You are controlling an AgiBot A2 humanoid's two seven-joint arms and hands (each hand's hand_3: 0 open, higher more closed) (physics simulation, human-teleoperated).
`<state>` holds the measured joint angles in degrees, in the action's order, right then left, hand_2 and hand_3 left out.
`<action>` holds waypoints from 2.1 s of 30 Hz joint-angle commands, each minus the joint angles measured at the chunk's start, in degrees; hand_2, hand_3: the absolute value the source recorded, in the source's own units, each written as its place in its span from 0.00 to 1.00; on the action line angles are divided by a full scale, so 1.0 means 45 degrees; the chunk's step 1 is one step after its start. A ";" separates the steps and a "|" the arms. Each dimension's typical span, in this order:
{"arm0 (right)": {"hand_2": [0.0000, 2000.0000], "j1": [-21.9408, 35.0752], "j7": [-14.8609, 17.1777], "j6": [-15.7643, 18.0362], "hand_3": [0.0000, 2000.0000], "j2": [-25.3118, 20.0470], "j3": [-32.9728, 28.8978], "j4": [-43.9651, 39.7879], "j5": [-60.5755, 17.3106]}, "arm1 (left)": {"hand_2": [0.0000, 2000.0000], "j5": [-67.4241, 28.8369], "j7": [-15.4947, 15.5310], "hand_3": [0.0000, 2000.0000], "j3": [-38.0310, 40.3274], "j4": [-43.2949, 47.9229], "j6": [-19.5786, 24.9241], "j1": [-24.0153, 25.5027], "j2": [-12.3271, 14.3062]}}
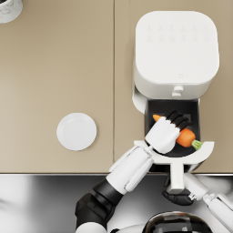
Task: Pick up the carrot and place it into the air fryer
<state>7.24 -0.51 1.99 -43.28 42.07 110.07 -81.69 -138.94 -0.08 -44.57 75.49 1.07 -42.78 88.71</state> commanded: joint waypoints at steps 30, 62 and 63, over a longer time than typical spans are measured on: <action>1.00 0.4509 0.0015 0.1941 1.00 -0.4546 0.0324 -0.3252 0.0010 | 0.00 0.0022 0.0016 0.00 1.0294 0.5358 -0.0239 0.2591 -0.2325; 1.00 0.9025 -0.0600 0.3586 1.00 -0.6431 0.0529 -1.3437 -0.0078 | 0.00 0.0020 0.0015 0.00 0.9929 0.4688 -0.0231 0.2972 -0.2302; 1.00 0.9039 -0.0597 0.3804 1.00 -0.6396 0.0586 -1.3404 -0.0068 | 0.00 0.0020 0.0015 0.00 0.9923 0.4681 -0.0231 0.2979 -0.2301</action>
<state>48.00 -3.36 19.70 -71.70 44.84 49.49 -81.97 -138.85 -0.01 0.06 96.53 0.03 -29.33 78.36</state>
